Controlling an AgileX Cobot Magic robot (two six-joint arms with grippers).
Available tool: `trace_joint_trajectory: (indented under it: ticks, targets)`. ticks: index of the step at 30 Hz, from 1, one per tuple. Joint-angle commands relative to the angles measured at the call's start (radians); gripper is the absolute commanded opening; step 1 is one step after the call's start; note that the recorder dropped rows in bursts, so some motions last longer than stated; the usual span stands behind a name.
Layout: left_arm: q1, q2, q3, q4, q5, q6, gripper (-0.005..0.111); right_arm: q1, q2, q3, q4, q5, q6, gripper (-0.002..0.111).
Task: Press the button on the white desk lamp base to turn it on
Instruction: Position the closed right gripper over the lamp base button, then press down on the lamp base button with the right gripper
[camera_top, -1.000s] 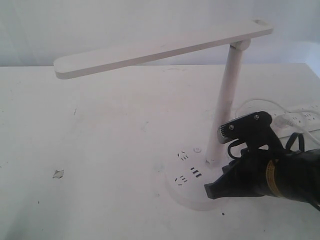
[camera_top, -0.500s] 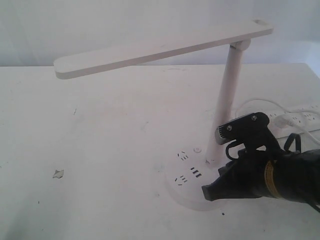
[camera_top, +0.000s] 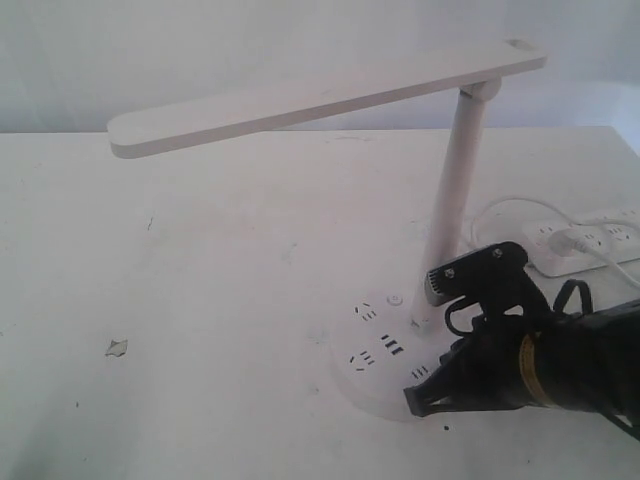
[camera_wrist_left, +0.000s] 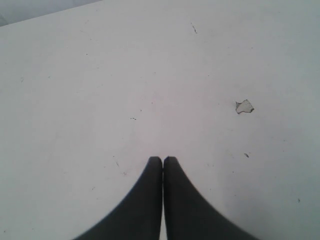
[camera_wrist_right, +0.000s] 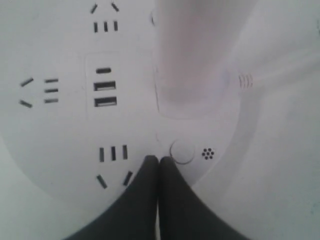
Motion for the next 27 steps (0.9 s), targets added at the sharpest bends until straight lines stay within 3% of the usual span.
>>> trace_joint_trajectory:
  ticks: [1,12,27]
  targets:
    - [-0.009,-0.004,0.003,-0.006,-0.005,-0.001,0.000,0.004,0.037,-0.004,-0.010,0.004,-0.003,0.000]
    - [-0.009,-0.004,0.003,-0.006,-0.005,-0.001,0.000,0.004,0.037,-0.060,-0.015,0.088,-0.021,0.000]
    - [-0.009,-0.004,0.003,-0.006,-0.005,-0.001,0.000,0.004,0.107,-0.060,-0.015,0.067,-0.021,0.000]
